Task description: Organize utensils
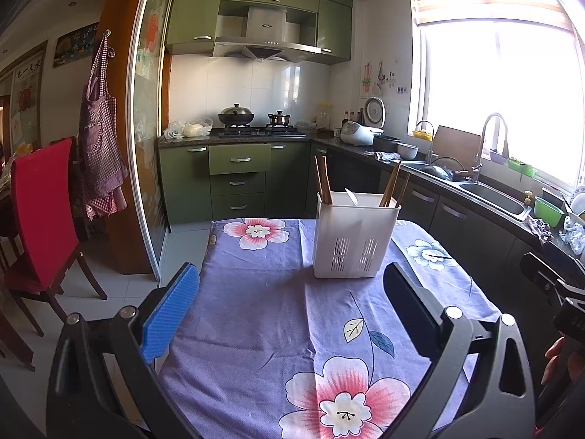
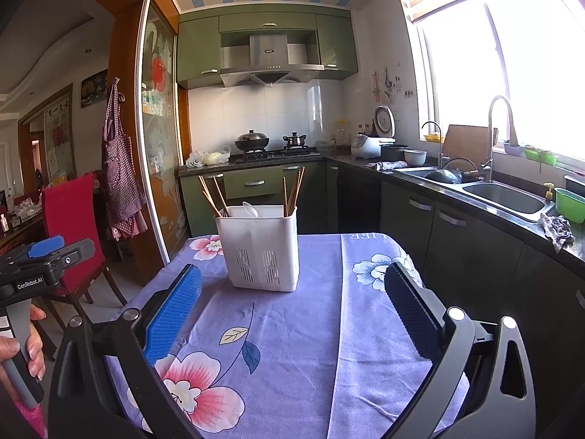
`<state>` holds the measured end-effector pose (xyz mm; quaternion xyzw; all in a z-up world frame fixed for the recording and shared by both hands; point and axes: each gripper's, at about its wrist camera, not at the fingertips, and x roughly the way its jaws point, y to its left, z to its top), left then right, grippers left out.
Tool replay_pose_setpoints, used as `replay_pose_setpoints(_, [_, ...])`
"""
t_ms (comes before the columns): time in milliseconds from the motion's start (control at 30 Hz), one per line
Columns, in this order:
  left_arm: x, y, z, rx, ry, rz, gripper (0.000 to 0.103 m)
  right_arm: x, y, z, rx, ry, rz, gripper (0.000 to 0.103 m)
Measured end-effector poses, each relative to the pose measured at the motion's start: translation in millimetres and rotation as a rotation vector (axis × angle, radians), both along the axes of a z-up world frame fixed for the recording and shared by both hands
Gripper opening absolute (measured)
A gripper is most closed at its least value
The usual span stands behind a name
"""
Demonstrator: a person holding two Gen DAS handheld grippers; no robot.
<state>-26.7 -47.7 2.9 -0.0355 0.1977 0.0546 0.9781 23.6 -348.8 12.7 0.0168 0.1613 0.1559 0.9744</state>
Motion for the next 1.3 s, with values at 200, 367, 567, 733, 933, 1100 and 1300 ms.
replay_pose_setpoints(200, [-0.9,-0.7,0.3,0.0,-0.002,-0.001,0.096,-0.8,-1.3,0.9,0.005,-0.005,0.0,0.098])
replay_pose_setpoints(367, [-1.0,-1.5,0.3,0.002,-0.002,-0.004,0.096,-1.1,-2.6,0.9,0.007,-0.005,0.002,0.098])
replay_pose_setpoints(567, [-1.3,-1.7,0.3,0.0,-0.002,-0.004,0.096,-2.0,-2.6,0.3,0.004,-0.003,0.006,0.098])
replay_pose_setpoints(733, [-1.6,-1.6,0.6,0.0,-0.001,-0.005,0.096,-0.6,-2.7,0.5,0.004,-0.001,0.009,0.098])
replay_pose_setpoints(933, [-1.9,-1.8,0.5,0.001,-0.002,-0.004,0.096,0.8,-1.8,0.6,0.002,0.001,0.011,0.098])
replay_pose_setpoints(1100, [-3.9,-3.4,0.8,0.024,-0.011,0.001,0.096,2.4,-1.0,-0.1,0.001,0.005,0.014,0.098])
replay_pose_setpoints(1300, [-5.8,-8.9,3.0,0.068,-0.024,0.001,0.096,2.6,-0.7,-0.3,-0.001,0.005,0.013,0.098])
